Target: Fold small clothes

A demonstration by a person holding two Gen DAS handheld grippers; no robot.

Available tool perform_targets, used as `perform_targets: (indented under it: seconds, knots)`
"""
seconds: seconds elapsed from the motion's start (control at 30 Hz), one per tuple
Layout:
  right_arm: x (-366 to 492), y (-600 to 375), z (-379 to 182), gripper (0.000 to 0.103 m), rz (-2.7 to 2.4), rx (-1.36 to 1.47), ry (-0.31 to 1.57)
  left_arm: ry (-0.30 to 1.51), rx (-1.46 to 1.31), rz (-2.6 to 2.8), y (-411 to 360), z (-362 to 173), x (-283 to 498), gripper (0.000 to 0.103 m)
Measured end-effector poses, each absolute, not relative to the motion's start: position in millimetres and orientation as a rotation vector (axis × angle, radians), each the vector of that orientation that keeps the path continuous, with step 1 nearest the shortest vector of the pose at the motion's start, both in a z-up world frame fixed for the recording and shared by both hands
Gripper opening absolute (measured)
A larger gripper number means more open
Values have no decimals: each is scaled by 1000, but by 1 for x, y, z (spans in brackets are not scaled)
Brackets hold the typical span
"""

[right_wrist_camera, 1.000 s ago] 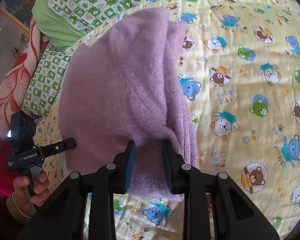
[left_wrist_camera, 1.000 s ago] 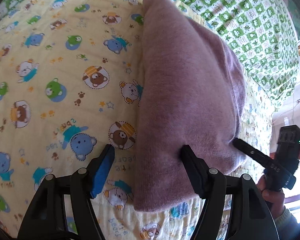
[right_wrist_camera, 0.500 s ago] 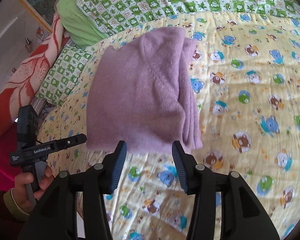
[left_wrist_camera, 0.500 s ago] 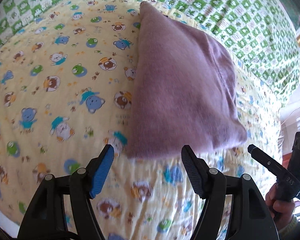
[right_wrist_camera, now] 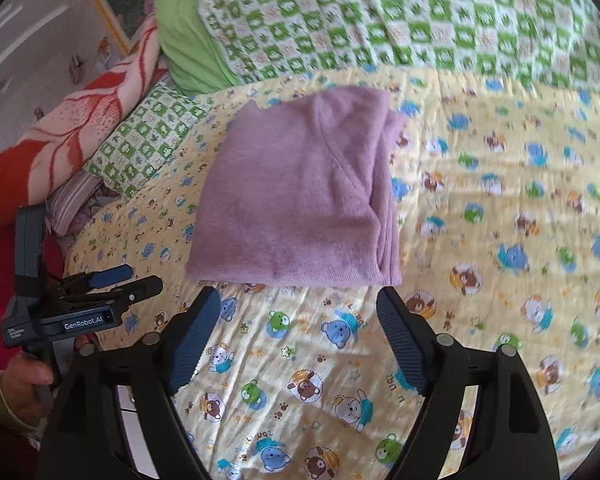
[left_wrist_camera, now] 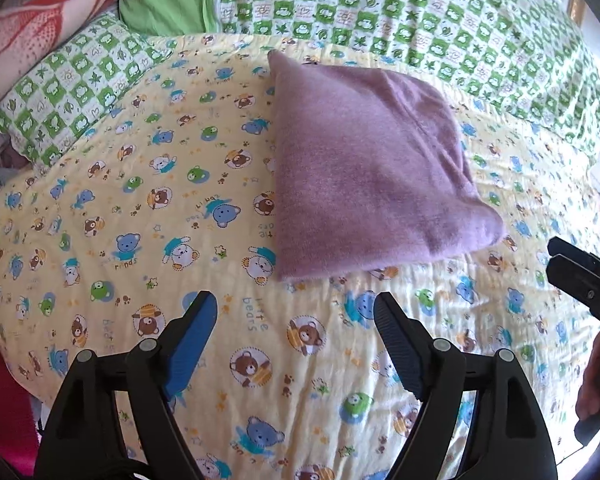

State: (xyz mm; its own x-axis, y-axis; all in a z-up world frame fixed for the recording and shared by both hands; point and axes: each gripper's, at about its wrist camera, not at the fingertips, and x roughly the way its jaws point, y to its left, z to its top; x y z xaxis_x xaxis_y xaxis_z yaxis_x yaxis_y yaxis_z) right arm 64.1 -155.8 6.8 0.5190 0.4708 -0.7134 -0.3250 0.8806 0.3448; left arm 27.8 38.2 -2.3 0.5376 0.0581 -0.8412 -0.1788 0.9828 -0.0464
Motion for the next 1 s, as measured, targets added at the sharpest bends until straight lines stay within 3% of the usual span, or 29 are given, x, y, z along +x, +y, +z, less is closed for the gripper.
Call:
perform_targets:
  seconds: [0.33,1.0]
  knots:
    - [53,-146,16,91,507,88,875,897,-154,185,34,14,5,84]
    - [57,-142,-3,95,399,51,863,906,-19,141,23,-20,36,85]
